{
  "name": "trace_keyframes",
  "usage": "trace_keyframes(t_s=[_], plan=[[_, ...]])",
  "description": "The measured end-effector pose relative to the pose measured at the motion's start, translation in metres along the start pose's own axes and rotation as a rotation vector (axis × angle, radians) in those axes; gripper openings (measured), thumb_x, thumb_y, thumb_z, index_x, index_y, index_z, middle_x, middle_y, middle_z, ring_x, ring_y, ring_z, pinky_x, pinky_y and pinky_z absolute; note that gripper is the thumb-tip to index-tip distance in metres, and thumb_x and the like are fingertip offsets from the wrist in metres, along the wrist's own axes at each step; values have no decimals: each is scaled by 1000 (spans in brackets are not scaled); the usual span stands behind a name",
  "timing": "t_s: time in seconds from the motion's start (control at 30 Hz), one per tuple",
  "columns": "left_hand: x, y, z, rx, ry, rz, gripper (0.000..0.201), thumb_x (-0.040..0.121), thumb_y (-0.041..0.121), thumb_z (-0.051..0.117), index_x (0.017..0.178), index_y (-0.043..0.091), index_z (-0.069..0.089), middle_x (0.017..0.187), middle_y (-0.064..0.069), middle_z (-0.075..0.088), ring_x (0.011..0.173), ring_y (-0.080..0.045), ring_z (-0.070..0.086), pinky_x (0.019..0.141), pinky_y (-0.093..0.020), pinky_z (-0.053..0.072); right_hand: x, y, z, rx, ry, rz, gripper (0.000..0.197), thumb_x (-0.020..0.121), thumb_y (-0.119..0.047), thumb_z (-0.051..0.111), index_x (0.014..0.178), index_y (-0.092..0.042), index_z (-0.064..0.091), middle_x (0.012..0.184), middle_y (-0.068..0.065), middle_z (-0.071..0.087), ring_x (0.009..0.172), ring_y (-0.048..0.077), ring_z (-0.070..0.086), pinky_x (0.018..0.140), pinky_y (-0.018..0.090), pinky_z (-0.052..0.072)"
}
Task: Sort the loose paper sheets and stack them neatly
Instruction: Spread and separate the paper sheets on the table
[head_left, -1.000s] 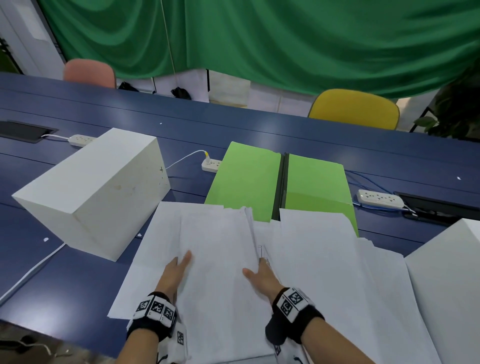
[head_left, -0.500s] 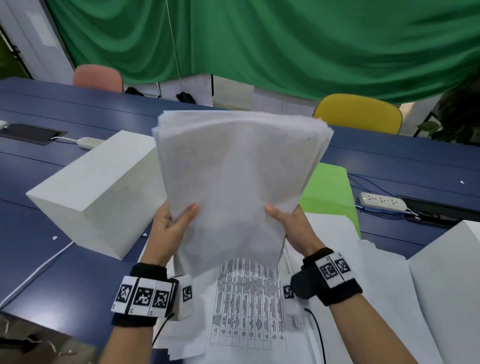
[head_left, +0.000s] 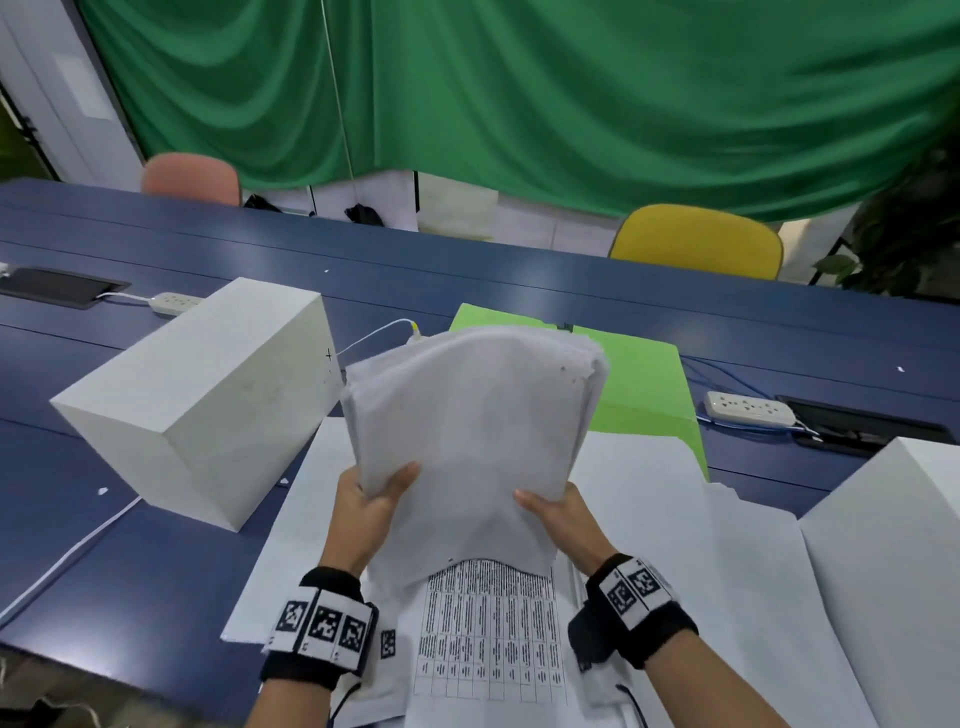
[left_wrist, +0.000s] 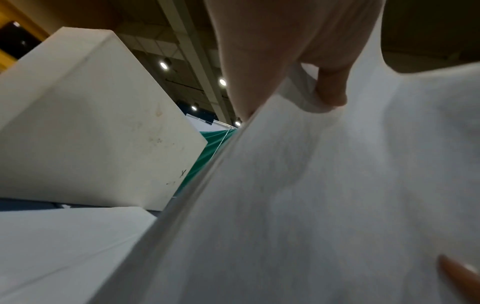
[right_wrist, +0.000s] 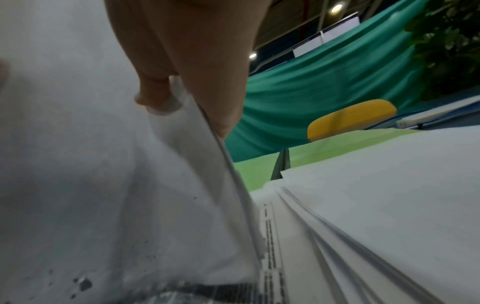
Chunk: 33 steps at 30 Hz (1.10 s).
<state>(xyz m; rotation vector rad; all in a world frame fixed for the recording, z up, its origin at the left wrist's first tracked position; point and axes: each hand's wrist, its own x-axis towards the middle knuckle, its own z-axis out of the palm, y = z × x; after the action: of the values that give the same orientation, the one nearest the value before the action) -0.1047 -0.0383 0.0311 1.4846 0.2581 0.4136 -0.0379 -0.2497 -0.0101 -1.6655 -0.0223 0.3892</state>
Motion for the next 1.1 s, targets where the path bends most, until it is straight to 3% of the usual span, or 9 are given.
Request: trace_keyframes(t_s=[0.2, 0.3, 0.43, 0.53, 0.67, 0.87, 0.97, 1.03, 1.1], plan=[[-4, -18, 2, 60, -37, -71, 9, 77, 16, 72, 78, 20, 65, 64, 19, 70, 72, -9, 64, 59, -12, 52, -9, 9, 3, -10, -10, 13, 31, 80, -23, 67, 106, -8, 62, 106, 12, 67, 74, 2, 67, 70, 16, 54], [0, -13, 9, 73, -17, -48, 10, 84, 6, 66, 86, 15, 65, 66, 15, 70, 71, -3, 65, 58, -8, 49, -2, -12, -6, -82, 55, -23, 25, 90, -12, 59, 111, 1, 62, 92, 5, 67, 61, -6, 63, 58, 9, 49], [9, 3, 34, 13, -19, -22, 22, 85, 11, 65, 107, 12, 61, 95, 6, 68, 83, 1, 67, 71, -14, 55, -4, -45, -49, -152, 131, -78, 19, 93, -11, 53, 111, -8, 59, 84, -3, 65, 58, -6, 62, 52, 11, 46], [6, -12, 67, 27, -146, -132, 25, 86, 17, 64, 109, 8, 62, 101, -2, 70, 90, -14, 68, 78, -29, 57, -14, -49, -94, -296, 249, -36, 22, 93, -16, 52, 114, -13, 59, 95, 3, 64, 76, 13, 61, 62, 23, 44], [-13, -52, 116, 195, -351, -268, 16, 90, 21, 59, 98, 8, 63, 86, -2, 68, 70, -13, 65, 55, -21, 51, -36, -13, -148, -412, 327, 64, 16, 92, -15, 52, 105, -14, 63, 100, 5, 65, 93, 23, 62, 77, 28, 42], [-37, -107, 172, 509, -585, -495, 34, 91, 18, 56, 118, -3, 54, 118, -6, 57, 108, -26, 58, 91, -29, 48, -48, 76, -191, -656, 395, 414, 39, 91, -25, 54, 125, -6, 56, 128, 15, 57, 117, 30, 53, 98, 35, 40], [-48, -110, 188, 601, -591, -537, 59, 93, 22, 53, 139, -5, 28, 145, -18, 33, 131, -31, 39, 109, -33, 34, -47, 103, -194, -731, 408, 532, 44, 89, -31, 56, 127, -10, 55, 132, 18, 51, 122, 34, 48, 102, 38, 40], [-53, -110, 195, 590, -585, -553, 64, 96, 18, 46, 144, -5, 11, 149, -20, 28, 135, -30, 34, 108, -30, 30, -48, 106, -192, -754, 417, 539, 48, 89, -34, 55, 130, -11, 52, 136, 17, 46, 126, 34, 42, 104, 40, 38], [-56, -109, 197, 577, -557, -533, 55, 96, 13, 44, 140, -5, 16, 139, -20, 41, 123, -29, 46, 98, -29, 38, -50, 105, -189, -798, 421, 536, 48, 90, -35, 52, 132, -12, 49, 139, 13, 38, 128, 33, 35, 105, 40, 35]])
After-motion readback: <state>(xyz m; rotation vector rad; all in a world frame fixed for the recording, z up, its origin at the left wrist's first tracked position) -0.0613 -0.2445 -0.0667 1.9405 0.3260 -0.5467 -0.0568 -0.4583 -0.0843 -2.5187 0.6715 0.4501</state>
